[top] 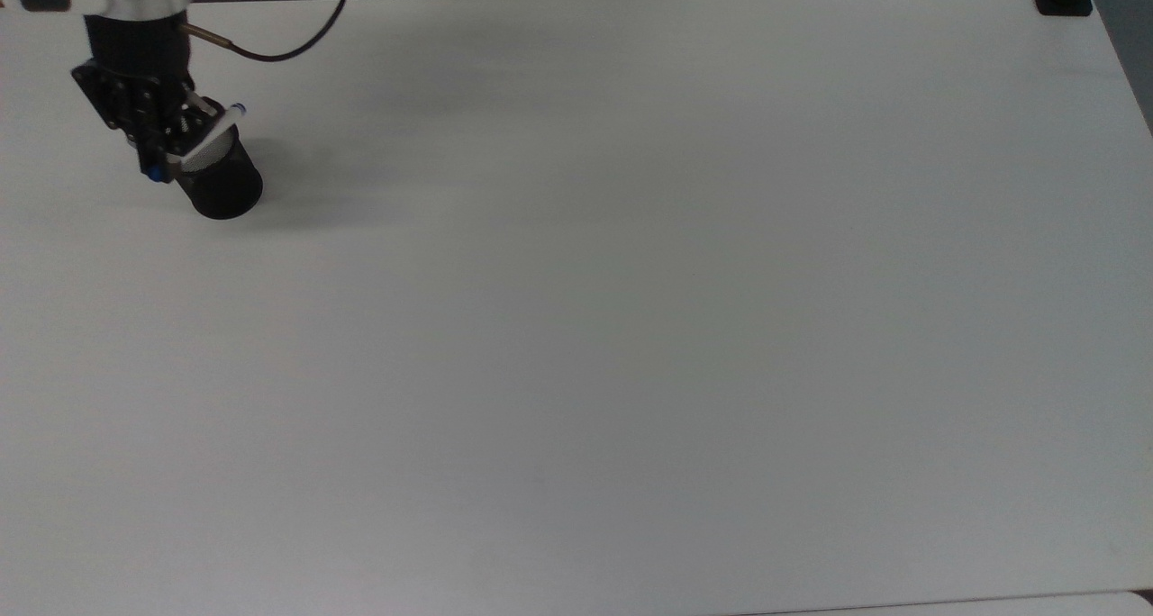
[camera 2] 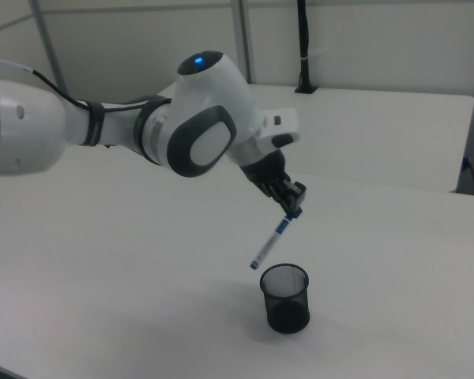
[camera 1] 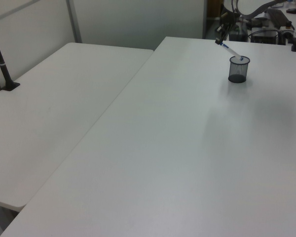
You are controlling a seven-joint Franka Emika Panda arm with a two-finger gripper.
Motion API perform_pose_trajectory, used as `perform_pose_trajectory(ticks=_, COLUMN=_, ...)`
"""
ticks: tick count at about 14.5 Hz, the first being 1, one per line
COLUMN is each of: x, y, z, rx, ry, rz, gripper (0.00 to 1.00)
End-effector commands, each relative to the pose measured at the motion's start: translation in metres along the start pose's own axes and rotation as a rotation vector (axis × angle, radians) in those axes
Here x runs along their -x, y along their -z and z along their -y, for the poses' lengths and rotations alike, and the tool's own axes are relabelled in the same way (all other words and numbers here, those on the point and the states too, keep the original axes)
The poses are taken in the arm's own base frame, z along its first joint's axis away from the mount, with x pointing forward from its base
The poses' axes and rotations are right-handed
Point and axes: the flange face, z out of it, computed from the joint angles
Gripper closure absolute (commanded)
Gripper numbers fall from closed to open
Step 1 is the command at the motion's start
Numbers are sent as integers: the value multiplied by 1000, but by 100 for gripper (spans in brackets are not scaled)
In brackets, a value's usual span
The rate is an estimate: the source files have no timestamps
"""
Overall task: Insert the marker
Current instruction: 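Lower the marker tip-first into the mesh cup and open the gripper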
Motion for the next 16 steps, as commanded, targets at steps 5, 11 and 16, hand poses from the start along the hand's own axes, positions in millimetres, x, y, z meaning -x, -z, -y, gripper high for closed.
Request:
perform_pose_trajectory(ticks=5, x=6, y=-24, z=-39, rx=29, ry=26, rz=-18, gripper=86)
perform_pose_trajectory(ticks=11, x=7, y=-35, z=-37, rx=30, ry=20, rz=-25, gripper=79)
perform_pose_trajectory(ticks=16, x=6, y=-23, z=-18, rx=8, ry=35, rz=11, gripper=0)
